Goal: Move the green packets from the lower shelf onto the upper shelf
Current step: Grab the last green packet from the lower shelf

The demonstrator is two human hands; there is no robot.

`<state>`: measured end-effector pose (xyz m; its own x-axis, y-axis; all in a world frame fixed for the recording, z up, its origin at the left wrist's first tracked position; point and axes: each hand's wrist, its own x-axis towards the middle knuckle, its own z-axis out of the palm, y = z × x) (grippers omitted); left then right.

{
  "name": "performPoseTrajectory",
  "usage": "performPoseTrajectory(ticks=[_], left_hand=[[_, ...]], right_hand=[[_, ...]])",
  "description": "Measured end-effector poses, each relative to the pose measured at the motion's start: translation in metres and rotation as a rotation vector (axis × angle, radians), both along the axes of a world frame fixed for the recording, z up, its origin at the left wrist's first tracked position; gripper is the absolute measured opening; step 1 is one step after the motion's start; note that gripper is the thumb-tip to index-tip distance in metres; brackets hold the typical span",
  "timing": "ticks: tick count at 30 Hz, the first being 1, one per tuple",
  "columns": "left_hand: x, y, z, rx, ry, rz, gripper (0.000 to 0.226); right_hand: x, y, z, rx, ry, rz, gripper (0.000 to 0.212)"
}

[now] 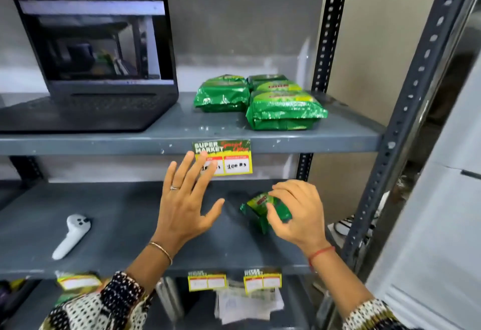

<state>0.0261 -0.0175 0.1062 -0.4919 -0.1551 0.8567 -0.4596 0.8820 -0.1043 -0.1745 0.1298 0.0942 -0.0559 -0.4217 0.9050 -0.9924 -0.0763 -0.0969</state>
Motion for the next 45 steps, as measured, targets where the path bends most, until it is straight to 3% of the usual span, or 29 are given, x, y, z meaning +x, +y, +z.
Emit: performPoseTrajectory(ticks=[6, 11, 16, 24, 32, 41, 45], left_hand=[[0.0, 0.0, -0.079, 0.171, -0.254, 0.103, 0.076], [-0.007, -0.014, -0.133, 0.472, -0.495, 0.243, 0.084], [-0.005, -0.03, -0.183, 0.651, -0.596, 0.237, 0.085], [-0.006, -0.041, -0.224, 0.799, -0.61, 0.21, 0.089], [-0.005, -0.042, -0.227, 0.797, -0.616, 0.195, 0.087], [-0.006, -0.042, -0.219, 0.854, -0.721, 0.221, 0.099], [-0.002, -0.04, -0.21, 0.803, -0.629, 0.195, 0.093]], right_hand=[[-0.011, -0.021, -0.062, 0.405, -0.074, -0.168, 0.034], [-0.037, -0.048, -0.081, 0.846, -0.088, -0.223, 0.079], [-0.063, -0.075, -0.086, 1.162, 0.067, -0.265, 0.103], [-0.09, -0.123, -0.09, 1.329, 0.103, -0.232, 0.107], [-0.097, -0.154, -0.099, 1.453, 0.097, -0.233, 0.108], [-0.084, -0.153, -0.092, 1.342, 0.15, -0.22, 0.086], [-0.071, -0.132, -0.086, 1.255, 0.073, -0.19, 0.082]])
